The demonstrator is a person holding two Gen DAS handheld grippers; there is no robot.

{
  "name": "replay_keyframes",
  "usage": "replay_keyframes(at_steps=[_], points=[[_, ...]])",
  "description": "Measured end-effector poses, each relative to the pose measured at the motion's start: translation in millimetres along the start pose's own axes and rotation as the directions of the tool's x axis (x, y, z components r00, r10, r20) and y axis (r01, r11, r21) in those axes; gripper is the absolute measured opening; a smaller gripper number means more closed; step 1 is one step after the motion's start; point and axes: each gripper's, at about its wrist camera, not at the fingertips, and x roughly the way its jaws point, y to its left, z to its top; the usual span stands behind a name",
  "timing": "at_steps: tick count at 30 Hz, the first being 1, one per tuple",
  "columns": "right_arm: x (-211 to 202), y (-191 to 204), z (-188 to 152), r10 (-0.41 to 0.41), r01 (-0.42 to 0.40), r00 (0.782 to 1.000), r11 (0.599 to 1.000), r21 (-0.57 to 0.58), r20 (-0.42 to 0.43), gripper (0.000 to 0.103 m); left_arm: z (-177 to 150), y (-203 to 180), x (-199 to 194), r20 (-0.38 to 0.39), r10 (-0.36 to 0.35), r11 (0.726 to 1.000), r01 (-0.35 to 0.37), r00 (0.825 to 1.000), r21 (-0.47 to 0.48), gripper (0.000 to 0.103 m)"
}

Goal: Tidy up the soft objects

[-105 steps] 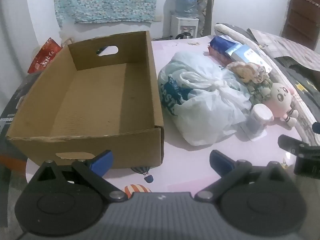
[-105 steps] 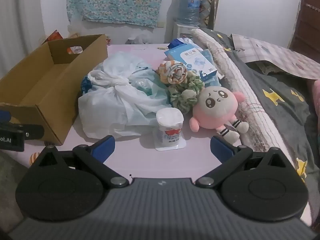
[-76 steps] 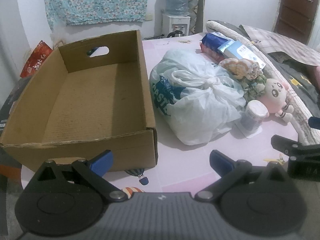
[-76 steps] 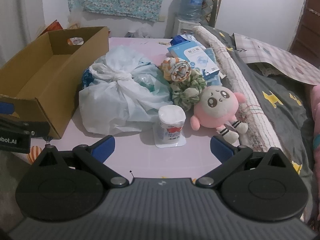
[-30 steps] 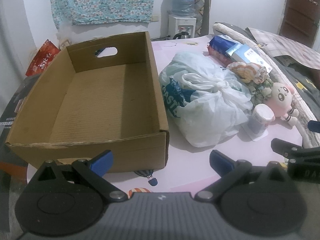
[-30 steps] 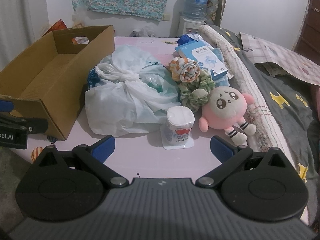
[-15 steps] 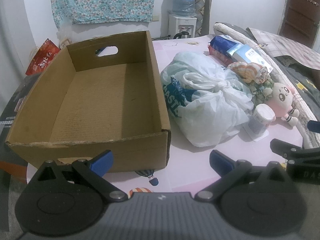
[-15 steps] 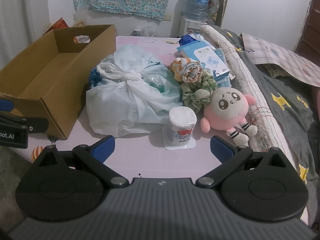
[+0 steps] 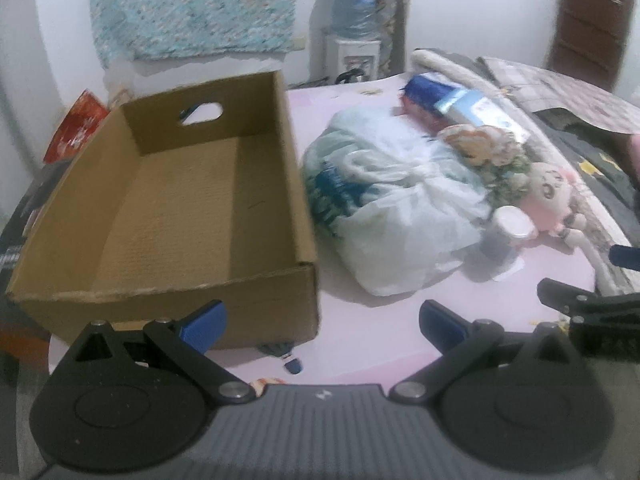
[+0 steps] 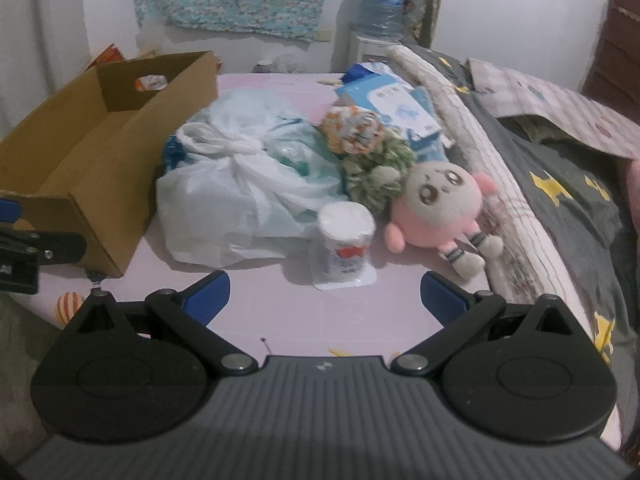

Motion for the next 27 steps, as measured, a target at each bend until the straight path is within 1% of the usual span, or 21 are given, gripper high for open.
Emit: replay_keyframes(at_steps=[2,4,8,10,14,17,19,20,22,24,27], points=[[-1,-15,-8,0.002,-0.003,1.000,0.999,0.037,0.009,0.102,1,-9,-2,0.014,-0.021,0.999,0.021,1.000,0.024,0.103],[-1,-31,-16,0.002,-0.003,1.000,0.997,0.075,0.011,0.102,1,-21,-3,0.028,-0.058,0.997,0.056,0.998,0.048,0.103],[-3,-69,-34,-0.013,0.009,1.000,0.985,0.172,0.024,0.102,3,-51,-2,0.059,-0.134,0.986,0.126,0.989,0.112,0.103],[-6,-88,-42,-0.004,-0.006,0.999,0.975,0.224,0.044,0.102,4,-69,-1,0.073,-0.167,0.975,0.153,0.983,0.159,0.103],[-10,-119,-49,0.006,-0.028,0.997,0.955,0.294,0.076,0.101,9,-102,4,0.103,-0.208,0.952,0.177,0.973,0.251,0.102],[-6,-136,-49,0.053,-0.088,0.993,0.933,0.350,0.108,0.097,18,-124,11,0.126,-0.237,0.932,0.189,0.963,0.309,0.099],[2,-141,-48,0.093,-0.131,0.989,0.917,0.378,0.118,0.090,26,-134,18,0.120,-0.248,0.925,0.199,0.961,0.323,0.095],[7,-140,-47,0.103,-0.141,0.988,0.915,0.379,0.118,0.088,31,-138,23,0.112,-0.258,0.923,0.211,0.960,0.323,0.093],[19,-134,-46,0.112,-0.144,0.988,0.921,0.362,0.108,0.081,41,-141,34,0.080,-0.273,0.923,0.238,0.959,0.304,0.089],[31,-131,-47,0.135,-0.160,0.986,0.924,0.347,0.094,0.076,54,-144,47,0.030,-0.300,0.921,0.281,0.953,0.268,0.086],[48,-125,-49,0.171,-0.183,0.983,0.918,0.352,0.066,0.075,70,-150,67,-0.040,-0.343,0.913,0.343,0.938,0.221,0.084]])
